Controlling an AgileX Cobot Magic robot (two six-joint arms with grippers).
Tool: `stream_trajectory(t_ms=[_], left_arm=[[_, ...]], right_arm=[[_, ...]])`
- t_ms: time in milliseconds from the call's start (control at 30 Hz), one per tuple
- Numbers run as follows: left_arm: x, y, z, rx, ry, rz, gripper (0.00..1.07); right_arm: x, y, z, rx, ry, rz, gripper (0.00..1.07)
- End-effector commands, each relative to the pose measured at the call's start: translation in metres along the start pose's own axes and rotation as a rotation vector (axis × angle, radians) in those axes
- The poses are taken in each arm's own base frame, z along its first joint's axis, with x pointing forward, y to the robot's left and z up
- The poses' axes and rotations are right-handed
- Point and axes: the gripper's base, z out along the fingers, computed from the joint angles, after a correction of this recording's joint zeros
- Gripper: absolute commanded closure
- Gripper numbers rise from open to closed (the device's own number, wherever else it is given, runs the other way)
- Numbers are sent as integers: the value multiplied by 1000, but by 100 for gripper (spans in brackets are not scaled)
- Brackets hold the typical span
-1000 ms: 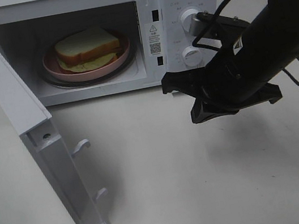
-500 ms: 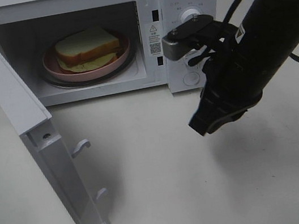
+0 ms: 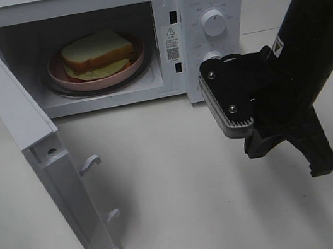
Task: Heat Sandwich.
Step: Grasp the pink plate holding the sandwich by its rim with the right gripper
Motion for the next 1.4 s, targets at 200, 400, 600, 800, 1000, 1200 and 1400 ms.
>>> stream_trajectory(t_ms=[200,400,600,800,1000,1200,1400], left_arm=[[1,0,-2,-4,-19,-1,10],[1,0,-2,-4,-19,-1,10],[1,0,-2,-4,-19,-1,10],[1,0,-2,-4,-19,-1,10],[1,0,-2,-4,-19,-1,10],[1,0,-2,-4,-19,-1,10],[1,0,-2,-4,-19,-1,10]], right_arm=[[1,-10,-4,106,18,-64,85],[-4,-14,-5,202,81,-81,46],[-9,-24,-13,290,85,-49,4],[-13,-30,-20,307,83,-77,5],[-18,-40,-24,336,68,-81,6],[-44,-54,-20,370,39,-140,7],[-65,-71,-16,411,5,-187,8]])
